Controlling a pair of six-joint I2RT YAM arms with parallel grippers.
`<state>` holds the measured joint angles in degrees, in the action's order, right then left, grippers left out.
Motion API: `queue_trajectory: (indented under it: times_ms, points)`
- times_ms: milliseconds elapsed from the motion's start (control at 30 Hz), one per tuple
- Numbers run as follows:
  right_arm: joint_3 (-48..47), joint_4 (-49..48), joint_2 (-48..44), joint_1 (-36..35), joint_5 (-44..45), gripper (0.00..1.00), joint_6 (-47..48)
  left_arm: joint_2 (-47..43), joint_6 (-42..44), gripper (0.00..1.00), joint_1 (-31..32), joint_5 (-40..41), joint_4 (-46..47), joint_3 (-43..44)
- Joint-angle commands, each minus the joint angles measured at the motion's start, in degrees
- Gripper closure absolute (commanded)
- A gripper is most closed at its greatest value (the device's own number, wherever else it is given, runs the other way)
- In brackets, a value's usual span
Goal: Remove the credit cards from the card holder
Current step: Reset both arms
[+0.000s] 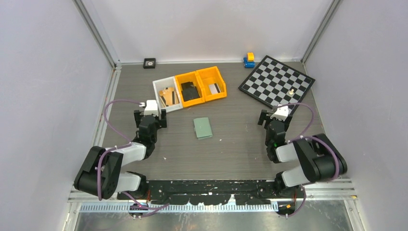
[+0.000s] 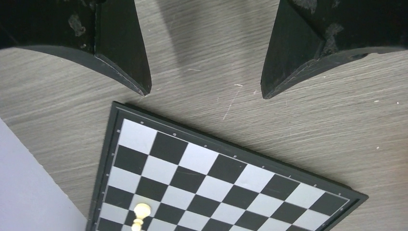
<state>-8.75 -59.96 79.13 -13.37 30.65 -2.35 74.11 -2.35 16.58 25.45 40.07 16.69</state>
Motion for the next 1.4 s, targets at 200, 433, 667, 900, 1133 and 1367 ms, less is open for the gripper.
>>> queue_trajectory:
  times_ms: [200, 433, 667, 900, 1133, 1367]
  points:
    - [0.6, -22.5, 12.7, 0.4, 0.9, 0.15, 4.3, 2.9, 7.2, 0.14, -1.0, -4.8, 8.6, 1.0]
    - [0.7, -22.5, 12.6, 0.7, 0.5, 0.10, 4.0, 13.8, 10.2, 0.07, -1.1, 1.8, 27.3, -1.4]
    - [0.6, -22.5, 12.6, 0.7, 0.4, 0.00, 4.0, 12.6, 6.1, 0.08, -6.9, -10.6, 18.5, 1.0]
    - [0.2, -22.4, 12.9, 0.9, 0.2, 0.03, 4.1, 15.1, 4.4, 0.02, -8.9, -11.7, 20.8, 0.9]
    - [-2.8, -17.2, 13.9, 4.1, 0.1, 0.02, 0.3, 14.5, 3.4, 0.00, -9.2, -10.5, 16.8, 2.5]
    - [-7.1, -4.8, 10.9, 7.0, -3.1, 0.01, -2.7, 14.8, 3.4, 0.00, -9.3, -10.3, 17.5, 2.5]
